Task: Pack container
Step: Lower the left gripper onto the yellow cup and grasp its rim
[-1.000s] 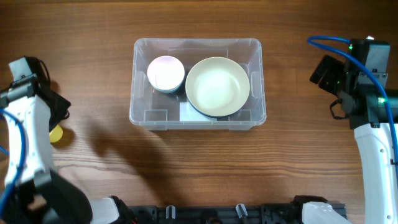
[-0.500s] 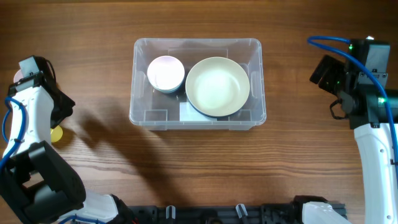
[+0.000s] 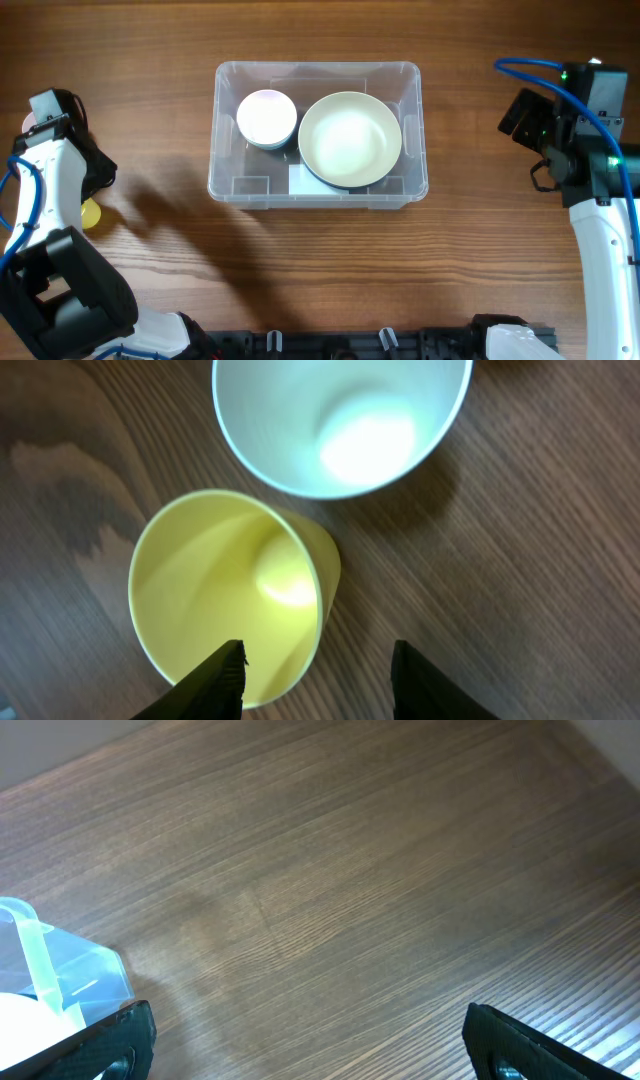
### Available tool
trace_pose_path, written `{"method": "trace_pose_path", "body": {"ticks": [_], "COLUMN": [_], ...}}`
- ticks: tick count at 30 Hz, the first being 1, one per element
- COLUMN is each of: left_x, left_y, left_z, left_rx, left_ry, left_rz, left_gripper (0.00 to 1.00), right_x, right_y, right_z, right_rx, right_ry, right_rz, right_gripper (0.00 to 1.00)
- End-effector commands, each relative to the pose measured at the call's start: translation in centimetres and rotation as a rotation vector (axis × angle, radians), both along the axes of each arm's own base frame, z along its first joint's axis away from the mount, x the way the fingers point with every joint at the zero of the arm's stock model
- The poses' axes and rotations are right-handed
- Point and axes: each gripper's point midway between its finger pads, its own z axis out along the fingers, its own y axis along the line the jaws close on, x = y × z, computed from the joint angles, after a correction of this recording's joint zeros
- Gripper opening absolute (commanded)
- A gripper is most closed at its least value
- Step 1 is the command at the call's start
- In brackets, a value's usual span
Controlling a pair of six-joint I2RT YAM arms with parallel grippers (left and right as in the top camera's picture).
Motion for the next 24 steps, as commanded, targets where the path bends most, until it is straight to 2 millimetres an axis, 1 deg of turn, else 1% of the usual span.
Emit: {"method": "trace_pose_path", "body": {"ticks": [1, 10, 16, 19, 24], "left_x": [-0.2, 0.4, 0.2, -0.1, 0.2], "left_y": [0.6, 0.6, 0.3, 0.4, 0.7], "left_z": [-0.1, -0.2, -1.2, -1.9, -2.0], "left_rx": [0.022, 0.019, -0.012, -0.024, -0.018], "left_ry": [0.022, -0.002, 0.025, 0.044, 0.031], "left_rz": [-0.025, -0.028, -0.031, -0.021, -0.017], "left_gripper": [0.47, 0.46, 0.43, 0.44, 0.45], "right_x": [0.0, 0.0, 0.0, 0.0, 0.0], "right_y": [-0.4, -0.4, -0.4, -0.4, -0.4], "right_z": [0.6, 0.6, 0.6, 0.6, 0.6], "right_rx": [-0.01, -0.01, -0.01, -0.01, -0.01], "right_ry": [-0.017, -0.017, -0.017, -0.017, -0.017], "right_rz": [-0.022, -0.022, -0.022, -0.022, -0.022], "right_gripper": [1.0, 1.0, 1.0, 1.0, 1.0]}}
